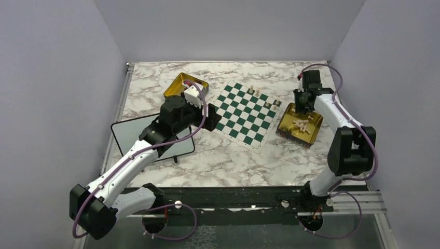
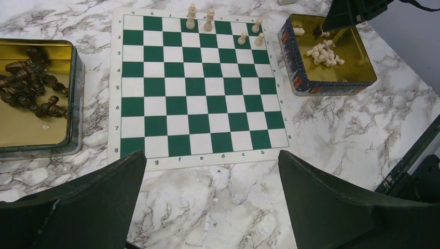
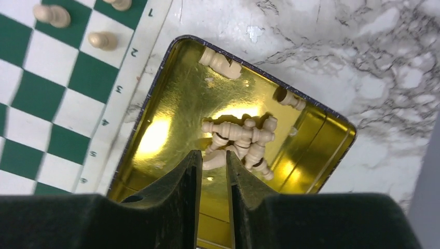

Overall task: Set up the chess pieces on the board
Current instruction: Pick up the chess piece from the storage box.

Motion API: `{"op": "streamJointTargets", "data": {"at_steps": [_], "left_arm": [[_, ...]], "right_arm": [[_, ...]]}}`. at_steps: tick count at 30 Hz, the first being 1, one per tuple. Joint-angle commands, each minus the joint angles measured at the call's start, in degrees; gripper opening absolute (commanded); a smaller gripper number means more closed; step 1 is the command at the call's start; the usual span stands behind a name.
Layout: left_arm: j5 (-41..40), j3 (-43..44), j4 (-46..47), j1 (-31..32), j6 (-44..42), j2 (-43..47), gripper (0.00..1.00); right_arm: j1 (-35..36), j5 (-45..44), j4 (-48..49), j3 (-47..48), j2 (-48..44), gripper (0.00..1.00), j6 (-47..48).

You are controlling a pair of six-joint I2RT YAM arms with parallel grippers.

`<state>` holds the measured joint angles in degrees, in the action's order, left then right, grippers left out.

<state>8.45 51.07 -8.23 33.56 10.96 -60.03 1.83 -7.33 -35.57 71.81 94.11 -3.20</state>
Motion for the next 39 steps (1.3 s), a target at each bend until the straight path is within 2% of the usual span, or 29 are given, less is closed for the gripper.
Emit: {"op": "streamJointTargets", "data": {"at_steps": [1, 6, 13, 20, 24, 32, 39], "left_arm": [[1.65, -0.25, 1.99, 0.81, 0.68, 0.79, 0.98], [1.37, -0.41, 1.79, 2.07, 0.27, 1.33, 0.98], [0.90, -0.32, 1.40, 2.30, -0.19, 1.52, 0.98], [0.06, -0.22, 1.11, 2.30, -0.74, 2.08, 0.98], [0.12, -0.22, 1.07, 2.25, -0.77, 1.99, 0.98], [0.11, -0.05, 0.77, 2.25, -0.94, 1.92, 0.98], [-0.17, -0.03, 0.60, 2.29, -1.16, 1.87, 0.98]], "right_arm": [[0.11, 1.16, 1.33, -2.47, -2.27, 0.29, 19.13], [0.11, 7.92, -0.39, -5.46, -5.21, 0.29, 35.80], [0.11, 11.88, -2.33, -5.44, -2.78, 0.30, 43.98], [0.11, 17.49, -3.35, -6.23, -2.10, 0.39, 50.46], [0.11, 16.92, -3.37, -7.25, -1.03, 0.42, 53.91], [0.10, 15.58, -3.29, -7.70, 0.52, 0.45, 57.33], [0.11, 14.93, -0.28, -9.98, 0.64, 0.43, 59.62]]}}
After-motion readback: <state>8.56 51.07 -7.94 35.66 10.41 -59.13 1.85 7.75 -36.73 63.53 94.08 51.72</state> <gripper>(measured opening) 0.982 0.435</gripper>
